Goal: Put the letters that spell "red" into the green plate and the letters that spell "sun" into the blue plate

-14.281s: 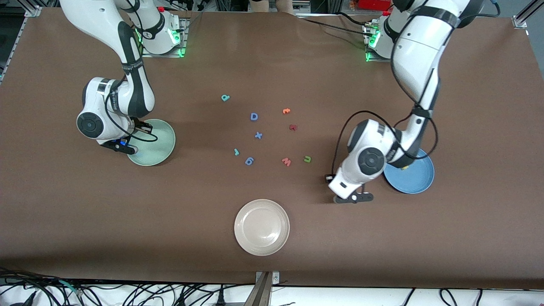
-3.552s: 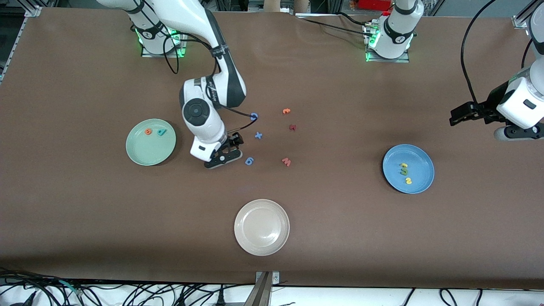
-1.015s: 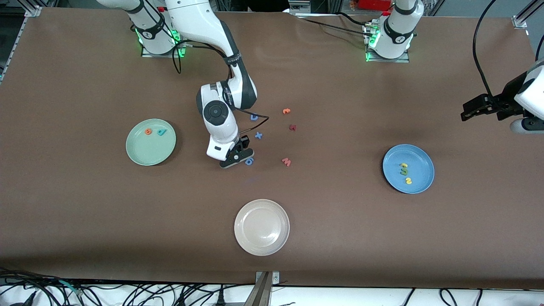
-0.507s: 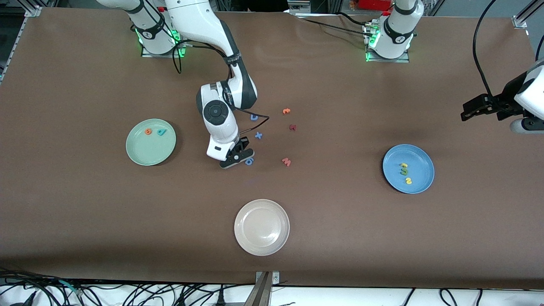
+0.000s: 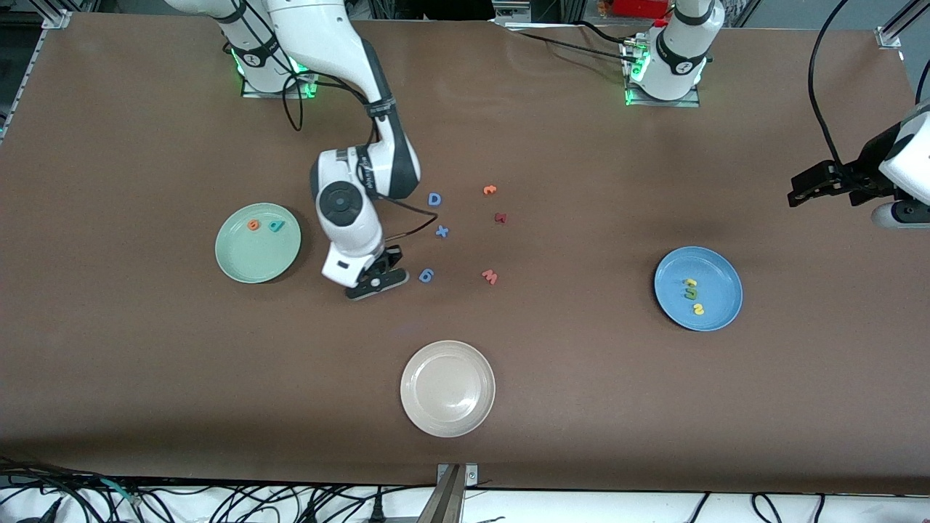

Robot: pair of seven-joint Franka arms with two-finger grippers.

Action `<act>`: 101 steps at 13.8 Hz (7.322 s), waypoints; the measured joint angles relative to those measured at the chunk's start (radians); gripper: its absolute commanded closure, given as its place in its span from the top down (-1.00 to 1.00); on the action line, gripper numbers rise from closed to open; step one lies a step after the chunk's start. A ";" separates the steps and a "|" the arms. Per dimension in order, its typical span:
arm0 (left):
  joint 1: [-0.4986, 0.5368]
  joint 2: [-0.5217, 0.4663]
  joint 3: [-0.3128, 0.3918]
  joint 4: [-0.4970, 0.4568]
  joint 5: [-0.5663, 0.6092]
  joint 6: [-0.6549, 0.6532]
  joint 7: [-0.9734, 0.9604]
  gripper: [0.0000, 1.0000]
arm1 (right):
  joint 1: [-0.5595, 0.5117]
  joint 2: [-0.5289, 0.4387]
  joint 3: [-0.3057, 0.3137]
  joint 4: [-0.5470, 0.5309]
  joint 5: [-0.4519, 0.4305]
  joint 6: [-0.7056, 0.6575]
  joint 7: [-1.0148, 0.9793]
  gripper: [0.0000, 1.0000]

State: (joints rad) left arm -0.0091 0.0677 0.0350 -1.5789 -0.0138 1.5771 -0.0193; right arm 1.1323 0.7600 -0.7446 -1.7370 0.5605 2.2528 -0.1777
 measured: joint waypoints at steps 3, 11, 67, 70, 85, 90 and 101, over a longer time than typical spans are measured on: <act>0.000 0.000 0.000 0.000 0.000 0.000 0.000 1.00 | -0.004 -0.028 -0.130 0.007 0.000 -0.125 -0.011 -1.00; 0.000 0.000 0.000 0.001 0.000 0.000 0.000 1.00 | -0.069 -0.020 -0.263 -0.174 0.000 -0.186 -0.024 -1.00; -0.001 0.000 -0.004 0.001 0.000 0.000 0.001 1.00 | -1.057 -0.280 0.555 0.680 -0.493 -0.995 0.109 0.86; -0.001 0.000 -0.004 0.001 0.000 0.000 0.001 1.00 | -1.076 -0.321 0.594 0.633 -0.498 -0.920 0.121 0.86; -0.001 0.000 -0.005 0.001 0.000 0.000 0.001 1.00 | -1.078 -0.444 0.632 0.377 -0.517 -0.738 0.126 0.99; -0.001 0.000 -0.005 0.001 0.000 0.000 0.001 1.00 | -1.079 -0.442 0.632 0.372 -0.519 -0.718 0.126 0.99; -0.001 0.000 -0.005 0.001 0.000 0.000 0.001 1.00 | -1.078 -0.442 0.635 0.372 -0.519 -0.716 0.126 0.99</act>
State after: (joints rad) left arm -0.0098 0.0678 0.0304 -1.5777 -0.0139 1.5770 -0.0187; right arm 0.0545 0.3176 -0.1094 -1.3649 0.0413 1.5365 -0.0517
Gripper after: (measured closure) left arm 0.000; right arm 0.004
